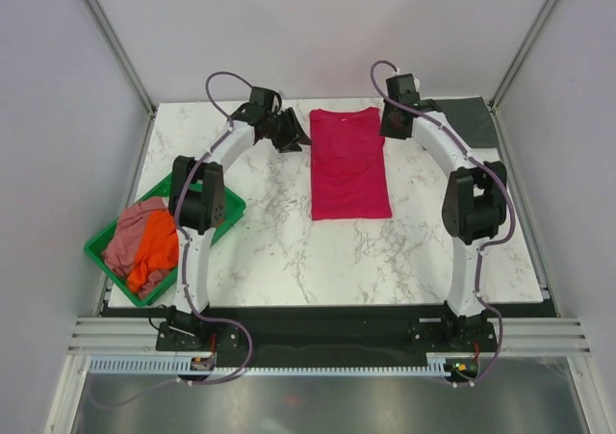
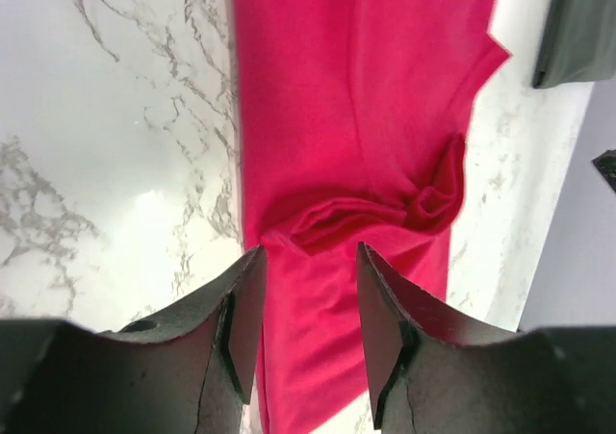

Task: Fold and stack the t-shirts
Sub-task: Fold the tshirt

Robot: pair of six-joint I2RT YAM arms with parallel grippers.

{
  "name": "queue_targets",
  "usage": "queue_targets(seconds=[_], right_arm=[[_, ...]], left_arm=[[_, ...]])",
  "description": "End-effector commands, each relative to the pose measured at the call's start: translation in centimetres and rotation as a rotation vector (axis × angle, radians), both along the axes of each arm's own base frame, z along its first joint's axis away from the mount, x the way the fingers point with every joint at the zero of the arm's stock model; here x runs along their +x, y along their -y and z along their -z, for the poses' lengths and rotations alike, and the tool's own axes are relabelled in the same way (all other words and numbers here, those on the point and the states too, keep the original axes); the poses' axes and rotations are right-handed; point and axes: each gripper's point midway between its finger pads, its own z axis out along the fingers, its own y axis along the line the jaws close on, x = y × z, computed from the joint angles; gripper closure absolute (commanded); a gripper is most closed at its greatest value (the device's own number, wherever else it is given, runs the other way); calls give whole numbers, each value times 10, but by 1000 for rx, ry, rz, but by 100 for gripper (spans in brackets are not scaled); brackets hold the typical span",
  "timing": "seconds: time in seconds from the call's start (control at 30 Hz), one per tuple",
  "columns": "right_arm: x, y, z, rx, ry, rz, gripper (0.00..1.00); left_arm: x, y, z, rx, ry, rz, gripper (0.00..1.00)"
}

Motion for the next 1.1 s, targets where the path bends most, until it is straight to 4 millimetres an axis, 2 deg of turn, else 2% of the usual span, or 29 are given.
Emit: queue_targets(seconds=[0.0,0.03,0.07,0.1,0.13,0.17,0.2,0.23,0.33,0.5,0.57,0.73,0.87,0.97,1.0,1.03,1.07], right_arm=[[-29,4,-18,6,-26,-33,65],[-45,2,-11,21,-54,-62,63],[-52,-5,-10,44,-55,-111,59],[-63,-13,-6,85,-79,-162,56],[-80,-8,5,87,-114,-171,55],[-87,-11,7,116,-118,-196,54],[-94,-11,10,149,-128,-234,55],[-110,-9,19,159,-153,-243,55],[-130,-1,34,210,-190,-266,59],[-154,-6,56,267,-232,-310,55],[-159,-13,58,307,-227,-340,53],[-175,-10,72,306,-263,-341,53],[-181,-7,78,304,-270,-333,60],[-191,-4,86,306,-292,-311,63],[-193,-2,90,296,-300,-293,67],[-195,0,92,293,-309,-277,79],[-199,2,95,290,-318,-264,86]], left_arm=[[-23,6,-61,-44,118,109,50],[-33,7,-67,-43,123,117,50],[-46,12,-64,-34,113,141,50],[-64,10,-41,-8,59,151,50],[-75,10,-46,0,63,159,48],[-90,15,-38,18,45,178,47],[-107,9,-16,57,-2,173,45],[-118,12,-18,72,4,193,44],[-145,10,8,119,-42,220,42],[-165,7,38,138,-110,240,42],[-168,12,41,128,-108,261,41],[-175,13,47,147,-111,275,41],[-178,18,52,130,-119,299,42],[-183,17,61,131,-149,292,55],[-185,18,64,131,-161,288,76],[-187,18,65,130,-173,282,84],[-188,16,66,139,-175,274,91]])
